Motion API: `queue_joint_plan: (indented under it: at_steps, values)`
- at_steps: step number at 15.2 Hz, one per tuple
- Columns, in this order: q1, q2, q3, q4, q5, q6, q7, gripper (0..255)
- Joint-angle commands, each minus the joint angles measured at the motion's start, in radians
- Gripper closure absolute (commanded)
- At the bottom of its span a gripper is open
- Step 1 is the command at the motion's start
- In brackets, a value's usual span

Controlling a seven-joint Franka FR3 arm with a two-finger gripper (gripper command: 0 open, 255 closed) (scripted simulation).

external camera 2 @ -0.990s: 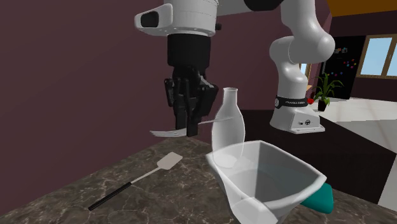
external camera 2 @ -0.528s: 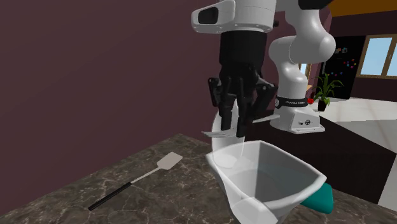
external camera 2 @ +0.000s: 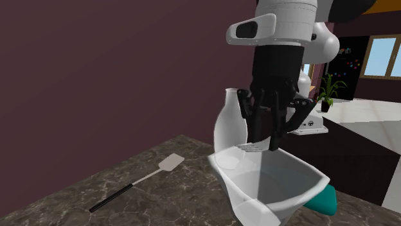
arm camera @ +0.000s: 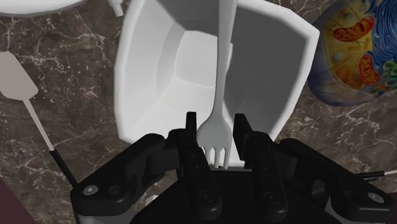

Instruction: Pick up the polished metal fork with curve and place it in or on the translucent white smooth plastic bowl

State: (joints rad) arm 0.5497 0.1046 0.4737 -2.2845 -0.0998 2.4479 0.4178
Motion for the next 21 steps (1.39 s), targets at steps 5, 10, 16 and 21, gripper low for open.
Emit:
queue_joint_plan:
  at_steps: [5, 10, 16, 21]
  values:
    - [0.01, 0.066, -0.014, -0.018, -0.057, 0.075, 0.041, 255]
    - [0.02, 0.112, -0.03, -0.025, -0.099, 0.122, 0.072, 255]
    - [0.02, 0.112, -0.03, -0.025, -0.099, 0.122, 0.072, 255]
    - [0.02, 0.112, -0.03, -0.024, -0.099, 0.122, 0.072, 0]
